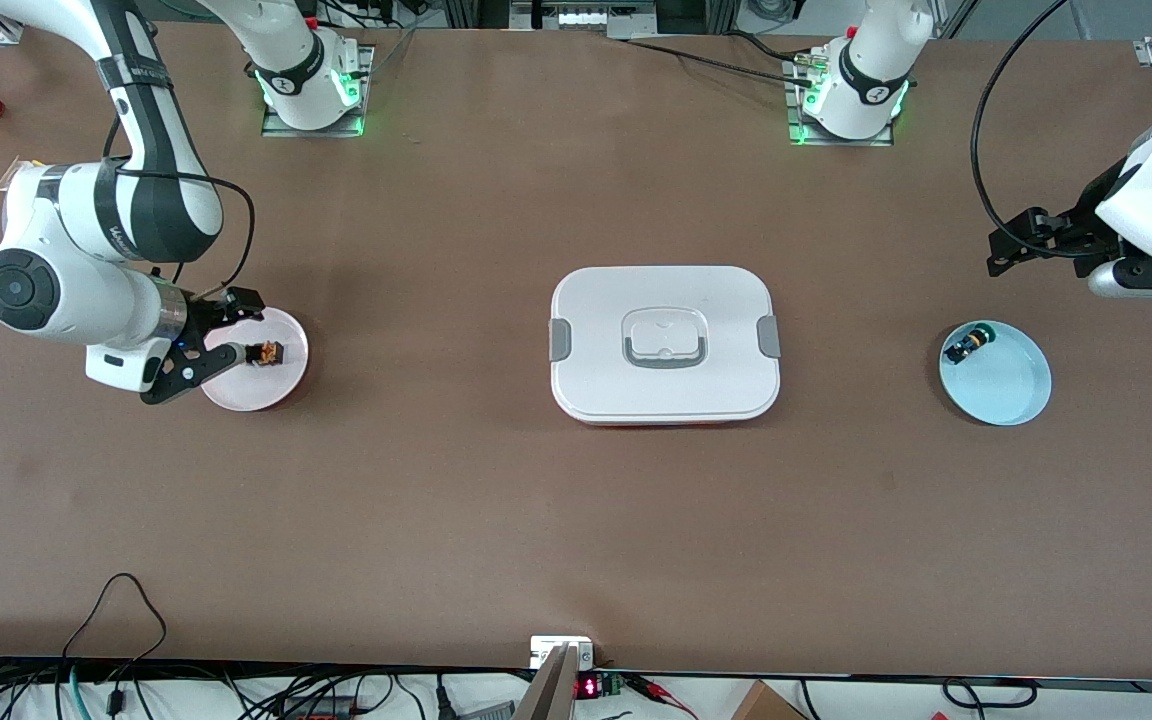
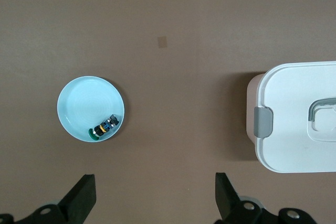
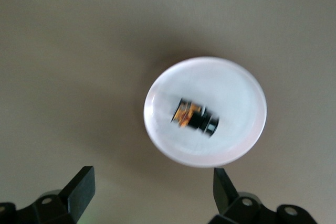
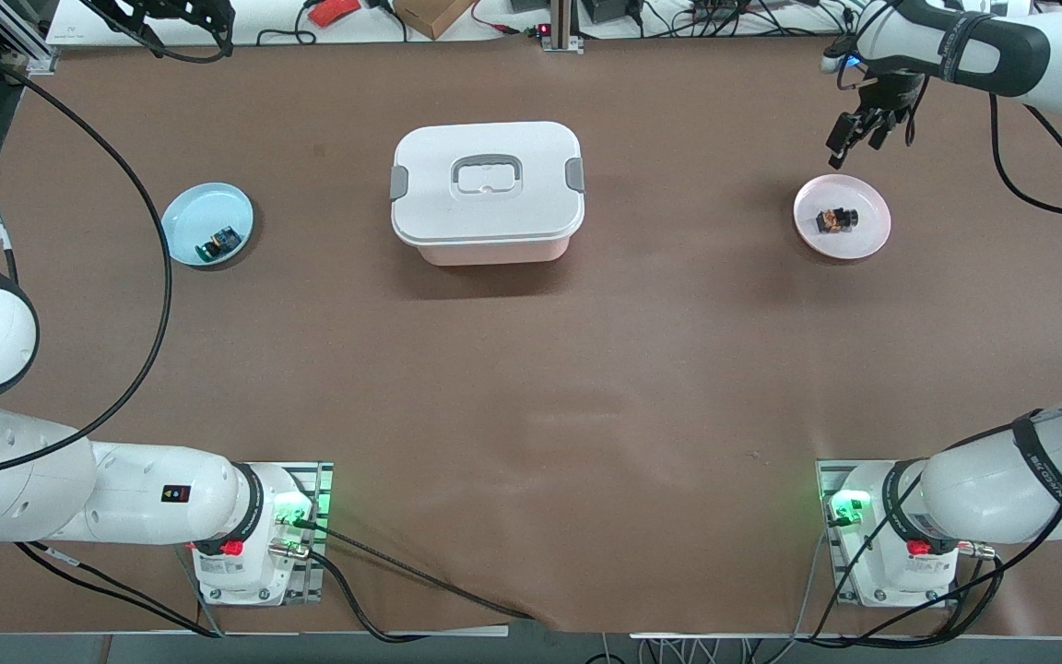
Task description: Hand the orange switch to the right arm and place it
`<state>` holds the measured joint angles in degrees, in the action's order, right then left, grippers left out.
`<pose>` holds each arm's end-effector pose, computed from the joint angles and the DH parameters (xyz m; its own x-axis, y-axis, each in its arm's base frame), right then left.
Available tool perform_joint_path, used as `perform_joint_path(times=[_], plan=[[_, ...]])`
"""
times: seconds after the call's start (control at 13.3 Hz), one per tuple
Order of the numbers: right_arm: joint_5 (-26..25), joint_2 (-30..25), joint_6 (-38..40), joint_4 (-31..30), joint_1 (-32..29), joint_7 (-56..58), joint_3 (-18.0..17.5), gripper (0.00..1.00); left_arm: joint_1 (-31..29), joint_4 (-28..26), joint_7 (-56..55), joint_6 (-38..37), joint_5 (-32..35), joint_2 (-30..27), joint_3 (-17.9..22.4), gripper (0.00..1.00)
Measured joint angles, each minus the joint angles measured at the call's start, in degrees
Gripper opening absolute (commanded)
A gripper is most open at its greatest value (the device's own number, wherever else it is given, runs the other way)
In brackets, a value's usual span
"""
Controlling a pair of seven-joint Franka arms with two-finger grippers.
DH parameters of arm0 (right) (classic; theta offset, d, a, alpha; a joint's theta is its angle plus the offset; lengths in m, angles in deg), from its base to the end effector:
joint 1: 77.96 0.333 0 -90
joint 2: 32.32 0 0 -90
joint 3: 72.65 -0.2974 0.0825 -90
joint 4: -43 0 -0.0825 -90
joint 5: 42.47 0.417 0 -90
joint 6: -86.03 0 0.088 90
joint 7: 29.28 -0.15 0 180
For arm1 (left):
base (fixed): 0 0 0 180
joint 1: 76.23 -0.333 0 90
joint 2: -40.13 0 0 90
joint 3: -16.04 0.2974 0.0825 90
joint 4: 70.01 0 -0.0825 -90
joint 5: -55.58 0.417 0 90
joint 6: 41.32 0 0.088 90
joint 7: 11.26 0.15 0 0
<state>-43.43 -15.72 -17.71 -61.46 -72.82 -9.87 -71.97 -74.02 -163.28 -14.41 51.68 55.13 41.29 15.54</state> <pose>0.6015 0.0449 0.2806 0.8685 0.4043 -0.2867 0.3981 -0.9136 -0.0822 0.5941 -0.0292 0.5266 0.9996 0.0081 -0.0254 0.0083 -0.9999 0.0066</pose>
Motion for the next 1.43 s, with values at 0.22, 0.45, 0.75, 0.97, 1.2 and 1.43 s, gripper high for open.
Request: perform_joint_path(times=[0.22,0.45,0.75,0.97,1.2,1.43], plan=[[-0.03,-0.52,10.07,4.03,1.09,-10.48,-0.01,1.0,0.01,0.02,0.0,-0.07,0.0,0.0,-0.05,1.0],[-2.54,-1.75,18.54,11.33,2.27,-12.25,-0.02,1.0,0.01,0.06,0.0,-0.14,0.0,0.0,-0.08,1.0],[-4.05,-2.67,20.99,20.29,2.29,-12.87,0.72,1.0,0.01,0.11,0.0,-1.28,0.0,0.0,-0.09,1.0],[-4.0,-3.17,21.11,23.19,1.53,-13.48,1.88,1.0,0.01,0.15,0.0,-1.44,0.0,0.0,-0.09,1.0],[-3.94,-4.96,18.43,20.75,1.07,-17.37,2.15,1.0,0.01,0.16,0.0,-1.47,0.0,0.0,-0.14,1.0],[-3.52,-10.11,11.49,11.41,-0.45,-17.86,2.38,1.0,0.01,0.2,0.0,-1.48,0.0,0.0,-0.16,1.0]])
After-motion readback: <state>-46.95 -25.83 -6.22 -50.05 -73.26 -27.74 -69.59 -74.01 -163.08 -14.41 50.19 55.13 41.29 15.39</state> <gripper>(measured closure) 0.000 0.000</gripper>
